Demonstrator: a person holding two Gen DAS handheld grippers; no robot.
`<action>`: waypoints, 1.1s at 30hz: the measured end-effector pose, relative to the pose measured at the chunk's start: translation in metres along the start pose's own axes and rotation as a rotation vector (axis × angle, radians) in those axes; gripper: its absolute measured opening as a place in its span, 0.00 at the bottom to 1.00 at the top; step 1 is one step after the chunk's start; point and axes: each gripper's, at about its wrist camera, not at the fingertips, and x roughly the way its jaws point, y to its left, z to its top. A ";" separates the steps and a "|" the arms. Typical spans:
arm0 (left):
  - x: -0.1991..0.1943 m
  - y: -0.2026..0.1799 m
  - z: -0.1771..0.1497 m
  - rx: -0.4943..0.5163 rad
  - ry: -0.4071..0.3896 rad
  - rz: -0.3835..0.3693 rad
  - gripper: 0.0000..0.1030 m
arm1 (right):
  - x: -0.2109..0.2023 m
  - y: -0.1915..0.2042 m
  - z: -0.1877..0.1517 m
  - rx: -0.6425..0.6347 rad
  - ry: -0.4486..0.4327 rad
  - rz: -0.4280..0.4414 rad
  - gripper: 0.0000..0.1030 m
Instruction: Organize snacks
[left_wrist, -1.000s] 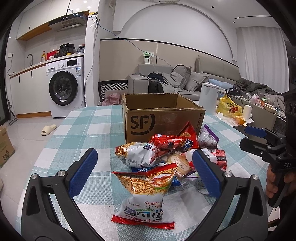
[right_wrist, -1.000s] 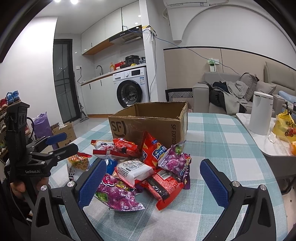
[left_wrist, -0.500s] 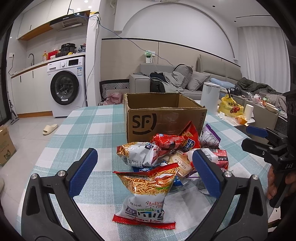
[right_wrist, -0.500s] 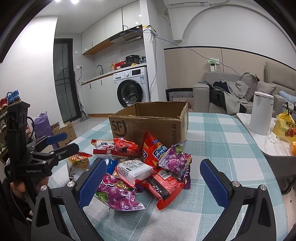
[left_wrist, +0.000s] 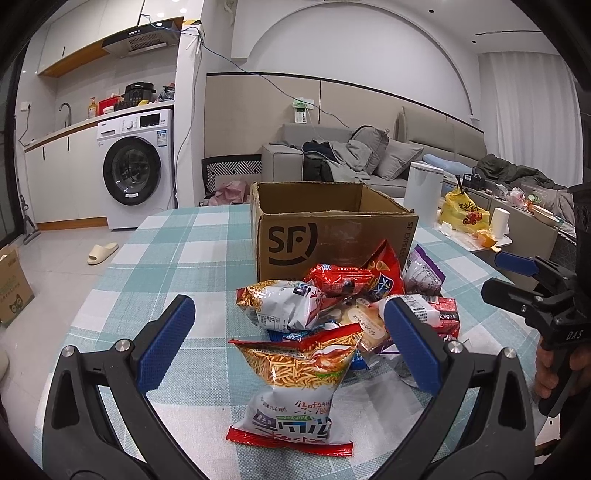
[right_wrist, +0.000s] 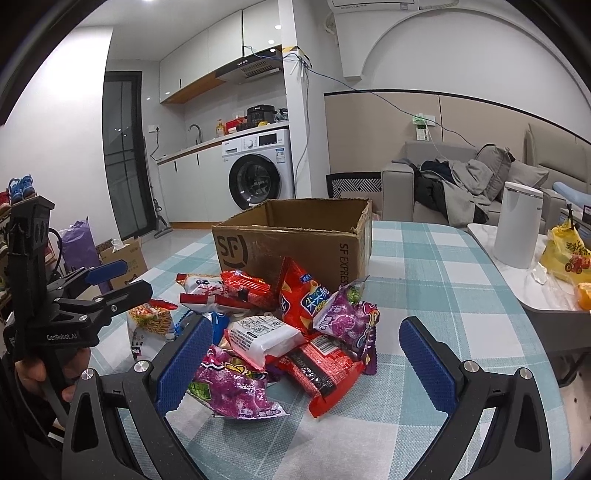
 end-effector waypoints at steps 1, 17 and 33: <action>0.001 0.000 0.000 0.001 0.007 0.005 0.99 | 0.001 0.000 0.000 0.001 0.006 0.000 1.00; 0.005 -0.004 -0.001 0.005 0.088 -0.009 0.99 | 0.011 0.006 0.000 0.029 0.114 0.051 1.00; 0.019 -0.004 -0.013 0.013 0.227 -0.014 0.99 | 0.026 0.017 -0.010 0.070 0.239 0.126 1.00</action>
